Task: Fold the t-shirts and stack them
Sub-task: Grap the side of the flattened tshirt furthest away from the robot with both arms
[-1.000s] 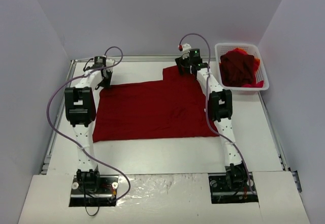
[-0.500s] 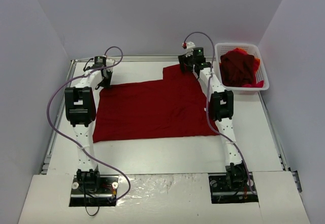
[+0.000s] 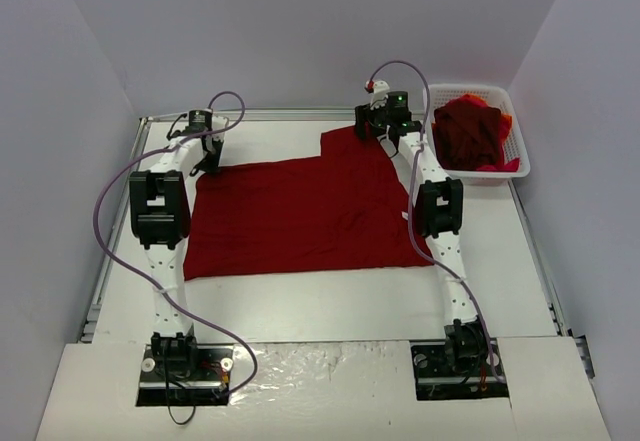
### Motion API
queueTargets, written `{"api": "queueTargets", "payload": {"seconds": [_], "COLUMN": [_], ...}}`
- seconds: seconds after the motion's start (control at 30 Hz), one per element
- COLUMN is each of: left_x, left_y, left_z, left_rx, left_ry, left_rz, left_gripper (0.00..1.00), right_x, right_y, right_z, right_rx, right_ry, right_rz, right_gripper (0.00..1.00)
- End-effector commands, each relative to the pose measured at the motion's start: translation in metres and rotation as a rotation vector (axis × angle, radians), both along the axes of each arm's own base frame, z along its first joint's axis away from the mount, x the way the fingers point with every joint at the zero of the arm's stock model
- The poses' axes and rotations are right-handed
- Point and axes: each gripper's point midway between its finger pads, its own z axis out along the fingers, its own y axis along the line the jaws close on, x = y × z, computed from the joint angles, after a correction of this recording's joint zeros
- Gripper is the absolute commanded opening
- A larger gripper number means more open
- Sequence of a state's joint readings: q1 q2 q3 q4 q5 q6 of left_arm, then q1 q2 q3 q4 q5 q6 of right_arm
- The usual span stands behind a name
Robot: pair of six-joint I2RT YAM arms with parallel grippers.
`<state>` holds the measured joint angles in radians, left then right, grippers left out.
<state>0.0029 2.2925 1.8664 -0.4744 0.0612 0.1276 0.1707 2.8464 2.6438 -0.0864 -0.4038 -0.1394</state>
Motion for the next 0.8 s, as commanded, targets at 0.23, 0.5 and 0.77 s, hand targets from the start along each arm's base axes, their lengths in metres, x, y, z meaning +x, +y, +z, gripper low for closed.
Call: {"api": "queueTargets", "payload": {"seconds": [0.23,0.5,0.77], "left_x": [-0.021,-0.021,-0.022], "left_y": [-0.014,-0.012,-0.01], "left_z": [-0.014,-0.017,-0.021], "left_rx": [0.028,0.047,0.054], "left_ry": [0.1,0.104,0.115], "left_rz": [-0.029,-0.027,-0.023], "left_gripper": [0.02,0.02,0.02], "right_x": [0.003,0.005,0.007], "right_y": [0.0,-0.005,-0.007], "right_z": [-0.011,-0.012,-0.009], "right_rx": [0.044,0.057,0.056], "right_ry": [0.009,0.009,-0.001], "right_rz": [0.009,0.004,0.0], "right_gripper": [0.61,0.58,0.4]}}
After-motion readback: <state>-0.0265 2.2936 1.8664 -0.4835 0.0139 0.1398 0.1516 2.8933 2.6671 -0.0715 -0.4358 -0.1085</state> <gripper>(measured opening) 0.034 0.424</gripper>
